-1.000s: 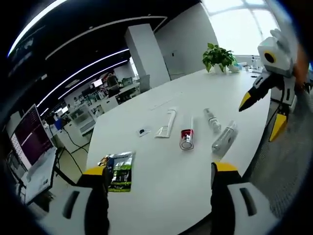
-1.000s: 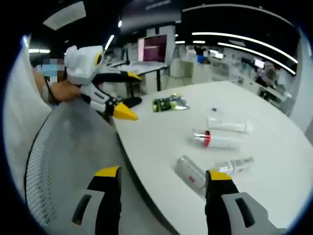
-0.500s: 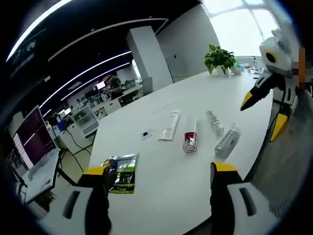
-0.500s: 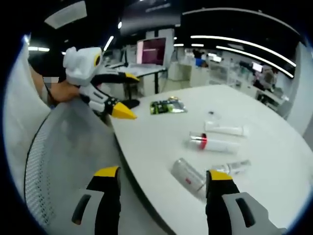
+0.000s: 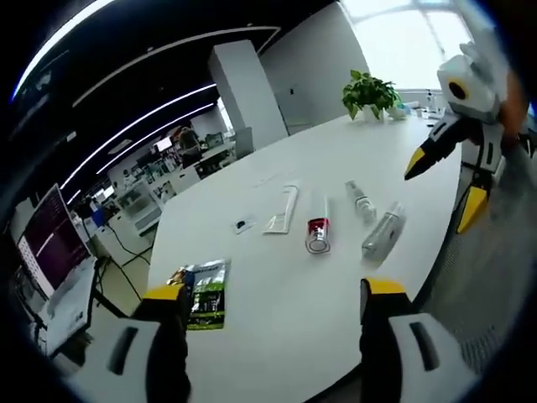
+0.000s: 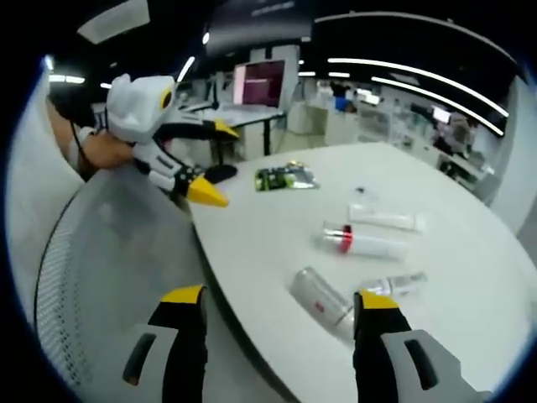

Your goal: Arrange the skincare products in the storage area until every visible bottle or jar stands upright without overlapping.

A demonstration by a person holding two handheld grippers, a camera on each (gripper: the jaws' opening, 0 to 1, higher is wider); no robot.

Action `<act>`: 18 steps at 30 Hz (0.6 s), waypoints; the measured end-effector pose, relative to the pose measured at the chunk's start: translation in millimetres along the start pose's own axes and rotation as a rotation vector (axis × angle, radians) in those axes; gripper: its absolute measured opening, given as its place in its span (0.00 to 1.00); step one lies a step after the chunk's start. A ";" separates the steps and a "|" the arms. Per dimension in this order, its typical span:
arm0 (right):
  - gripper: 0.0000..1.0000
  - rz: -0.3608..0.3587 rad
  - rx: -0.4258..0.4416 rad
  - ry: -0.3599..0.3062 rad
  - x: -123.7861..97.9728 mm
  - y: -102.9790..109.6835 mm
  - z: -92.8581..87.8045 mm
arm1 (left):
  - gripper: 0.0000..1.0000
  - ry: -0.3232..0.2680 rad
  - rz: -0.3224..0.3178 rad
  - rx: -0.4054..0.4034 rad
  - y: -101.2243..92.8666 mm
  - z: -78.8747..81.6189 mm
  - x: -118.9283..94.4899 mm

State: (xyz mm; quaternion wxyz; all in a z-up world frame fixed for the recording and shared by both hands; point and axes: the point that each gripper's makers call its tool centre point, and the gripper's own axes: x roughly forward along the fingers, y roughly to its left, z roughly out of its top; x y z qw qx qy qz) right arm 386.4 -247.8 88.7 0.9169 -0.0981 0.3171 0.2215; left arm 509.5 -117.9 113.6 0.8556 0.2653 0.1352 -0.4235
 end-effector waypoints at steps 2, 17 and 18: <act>0.70 0.008 -0.005 0.013 1.5 2.5 -1.8 | 0.82 0.018 -0.014 0.019 -2.4 -3.7 1.0; 0.67 0.054 0.137 -0.078 -8.1 -2.2 23.4 | 0.86 0.154 -0.067 0.093 -9.1 -31.3 4.3; 0.67 0.063 0.163 -0.075 -8.3 -3.5 23.7 | 0.86 0.170 -0.066 0.097 -8.9 -34.5 4.5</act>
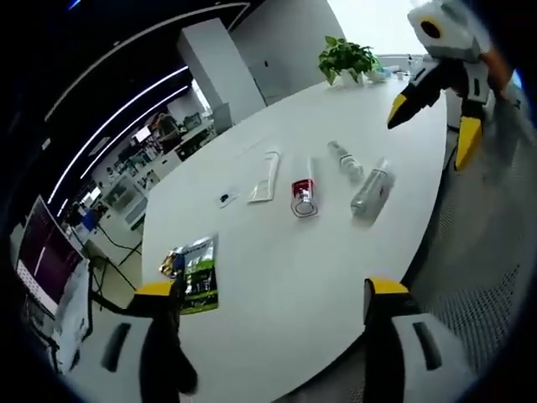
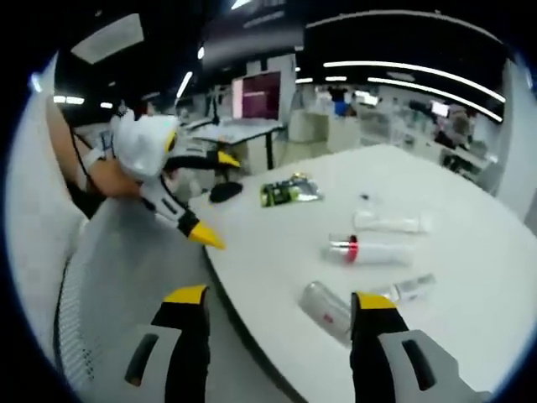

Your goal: Arrange the skincare products in the storage area until every visible bottle or jar stands upright without overlapping.

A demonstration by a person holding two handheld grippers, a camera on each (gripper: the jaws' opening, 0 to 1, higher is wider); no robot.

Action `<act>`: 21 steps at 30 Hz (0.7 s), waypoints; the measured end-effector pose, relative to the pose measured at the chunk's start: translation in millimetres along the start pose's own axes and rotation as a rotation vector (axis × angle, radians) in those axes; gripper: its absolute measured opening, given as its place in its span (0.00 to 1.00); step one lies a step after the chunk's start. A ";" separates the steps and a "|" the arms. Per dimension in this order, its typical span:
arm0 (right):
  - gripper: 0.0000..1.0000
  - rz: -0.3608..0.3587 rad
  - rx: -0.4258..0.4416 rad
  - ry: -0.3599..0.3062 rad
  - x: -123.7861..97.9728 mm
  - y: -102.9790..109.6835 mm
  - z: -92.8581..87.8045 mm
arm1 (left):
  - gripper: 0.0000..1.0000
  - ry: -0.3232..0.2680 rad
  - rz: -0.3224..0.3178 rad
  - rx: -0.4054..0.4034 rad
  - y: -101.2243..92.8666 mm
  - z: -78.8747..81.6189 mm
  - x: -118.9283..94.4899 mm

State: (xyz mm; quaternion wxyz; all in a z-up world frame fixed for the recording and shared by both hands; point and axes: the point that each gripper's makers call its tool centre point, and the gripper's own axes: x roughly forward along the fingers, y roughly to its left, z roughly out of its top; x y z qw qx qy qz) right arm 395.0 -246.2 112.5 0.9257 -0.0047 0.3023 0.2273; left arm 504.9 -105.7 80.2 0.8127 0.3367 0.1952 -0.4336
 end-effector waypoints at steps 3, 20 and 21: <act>0.71 0.015 -0.045 -0.025 2.0 -7.2 12.3 | 0.87 0.033 0.000 0.016 -1.3 -6.0 1.6; 0.78 0.068 -0.383 -0.039 29.6 -85.5 89.4 | 0.84 0.058 0.004 0.030 1.0 -11.9 0.4; 0.78 0.073 -0.385 -0.037 32.5 -88.7 92.9 | 0.83 0.059 0.006 0.030 1.8 -12.2 0.3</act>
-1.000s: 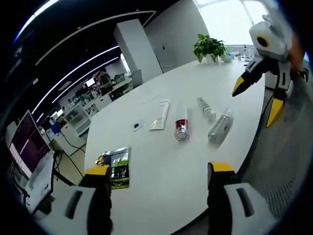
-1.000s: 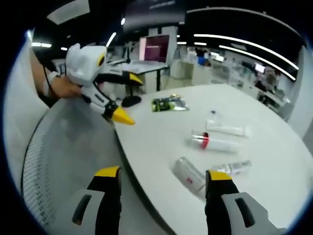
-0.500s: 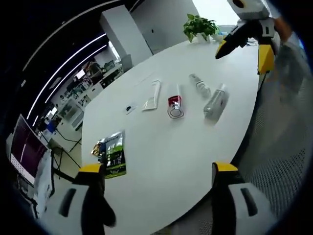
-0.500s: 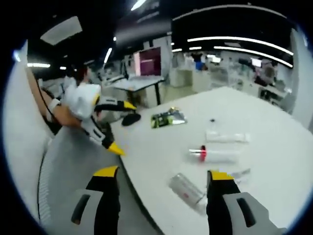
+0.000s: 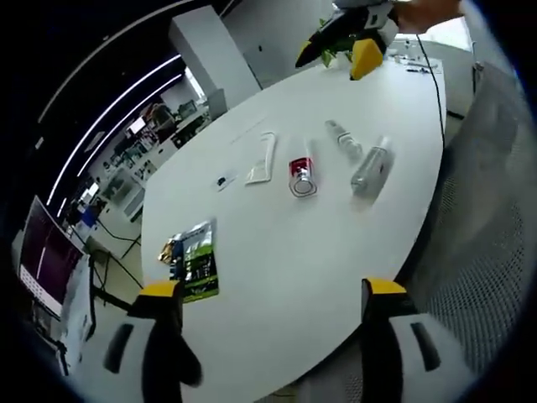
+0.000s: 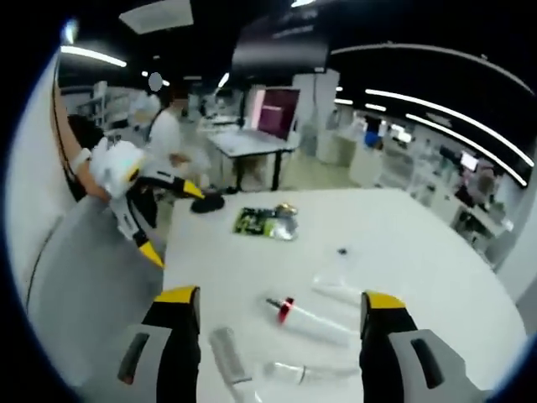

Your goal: Arrange the skincare products in the storage area until every visible bottle or jar stands upright without overlapping.

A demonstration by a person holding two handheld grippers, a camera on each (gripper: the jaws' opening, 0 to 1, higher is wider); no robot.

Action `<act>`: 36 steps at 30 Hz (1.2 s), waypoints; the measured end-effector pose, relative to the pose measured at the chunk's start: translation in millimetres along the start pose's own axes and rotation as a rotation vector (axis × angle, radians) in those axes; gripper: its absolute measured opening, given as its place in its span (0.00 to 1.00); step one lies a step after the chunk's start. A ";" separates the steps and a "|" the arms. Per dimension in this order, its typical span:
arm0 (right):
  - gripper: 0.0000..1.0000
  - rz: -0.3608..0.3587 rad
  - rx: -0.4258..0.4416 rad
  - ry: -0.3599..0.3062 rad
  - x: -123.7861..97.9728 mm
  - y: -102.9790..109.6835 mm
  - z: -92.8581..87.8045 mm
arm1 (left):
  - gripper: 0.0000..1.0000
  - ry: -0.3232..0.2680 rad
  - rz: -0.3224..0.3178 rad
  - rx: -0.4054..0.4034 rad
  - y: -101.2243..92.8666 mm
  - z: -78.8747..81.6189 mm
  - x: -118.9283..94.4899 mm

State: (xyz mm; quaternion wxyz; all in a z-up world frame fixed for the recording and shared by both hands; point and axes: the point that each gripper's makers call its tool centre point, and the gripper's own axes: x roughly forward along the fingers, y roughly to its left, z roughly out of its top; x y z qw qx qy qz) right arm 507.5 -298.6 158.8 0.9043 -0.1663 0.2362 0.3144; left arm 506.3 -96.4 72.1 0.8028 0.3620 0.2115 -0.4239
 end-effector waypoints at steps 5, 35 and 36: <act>0.82 0.034 -0.056 0.026 19.7 -23.8 9.5 | 0.81 0.004 0.011 -0.011 4.0 -2.1 0.0; 0.85 0.271 -0.226 0.378 140.8 -121.7 -11.4 | 0.67 0.063 0.001 -0.055 9.0 -19.8 3.4; 0.85 0.275 -0.233 0.392 141.8 -124.0 -14.2 | 0.66 0.066 0.000 -0.054 8.9 -20.4 3.5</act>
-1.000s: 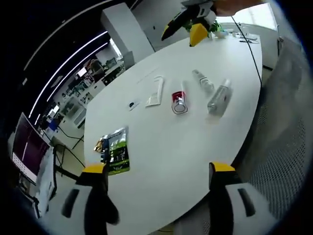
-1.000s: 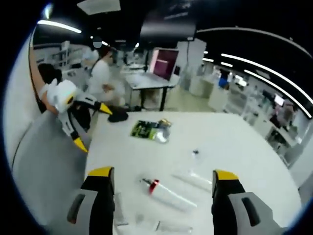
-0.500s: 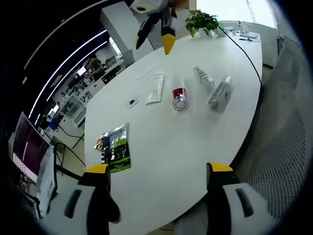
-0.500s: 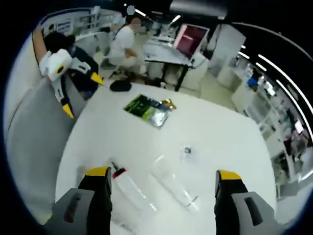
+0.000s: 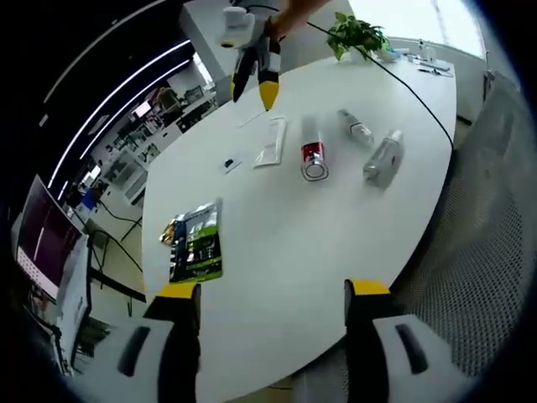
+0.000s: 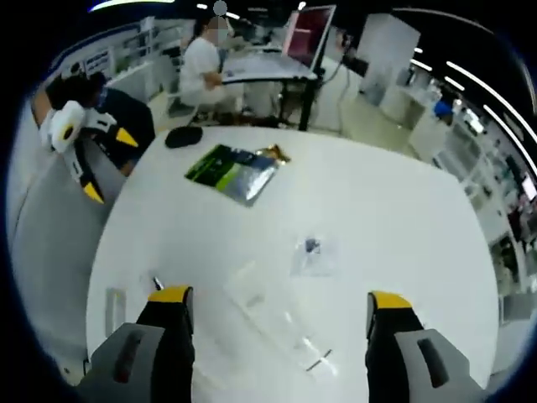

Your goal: Arrange the skincare products in the storage area until every visible bottle or jar stands upright without overlapping.

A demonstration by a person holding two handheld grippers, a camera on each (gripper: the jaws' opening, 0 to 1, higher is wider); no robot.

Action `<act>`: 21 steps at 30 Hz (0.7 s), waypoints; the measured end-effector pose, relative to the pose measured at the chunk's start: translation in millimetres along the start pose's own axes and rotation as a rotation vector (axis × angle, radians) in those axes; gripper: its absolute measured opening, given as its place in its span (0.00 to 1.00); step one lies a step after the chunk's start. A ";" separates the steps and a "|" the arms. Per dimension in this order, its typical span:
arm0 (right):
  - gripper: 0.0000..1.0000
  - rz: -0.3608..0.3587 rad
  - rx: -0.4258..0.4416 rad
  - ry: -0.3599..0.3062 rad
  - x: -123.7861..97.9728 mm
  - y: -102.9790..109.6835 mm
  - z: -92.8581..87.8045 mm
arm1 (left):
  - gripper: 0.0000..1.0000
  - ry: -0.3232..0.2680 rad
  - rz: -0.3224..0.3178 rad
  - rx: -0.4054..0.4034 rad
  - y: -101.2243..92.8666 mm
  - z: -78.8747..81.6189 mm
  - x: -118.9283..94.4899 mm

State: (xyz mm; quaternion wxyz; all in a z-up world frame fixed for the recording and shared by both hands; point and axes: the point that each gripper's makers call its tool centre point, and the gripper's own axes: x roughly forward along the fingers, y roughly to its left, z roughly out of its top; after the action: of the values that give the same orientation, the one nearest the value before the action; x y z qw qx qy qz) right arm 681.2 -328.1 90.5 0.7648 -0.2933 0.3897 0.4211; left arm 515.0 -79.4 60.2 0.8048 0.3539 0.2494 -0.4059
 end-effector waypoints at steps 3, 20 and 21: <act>0.89 0.024 -0.023 0.079 5.0 -6.1 -16.5 | 0.66 0.005 -0.001 -0.002 -0.4 -1.0 0.4; 0.61 0.107 -0.273 0.341 41.8 -6.7 -74.2 | 0.66 0.037 0.004 0.003 0.8 -5.5 1.4; 0.59 0.119 -0.280 0.352 44.2 -5.8 -76.9 | 0.65 0.039 0.005 0.002 1.1 -5.8 1.5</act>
State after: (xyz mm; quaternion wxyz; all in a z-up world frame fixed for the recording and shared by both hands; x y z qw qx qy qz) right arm 674.5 -372.2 13.5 0.6107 -0.4419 0.4715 0.4576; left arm 516.0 -75.1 56.0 0.8005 0.3630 0.2638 -0.3973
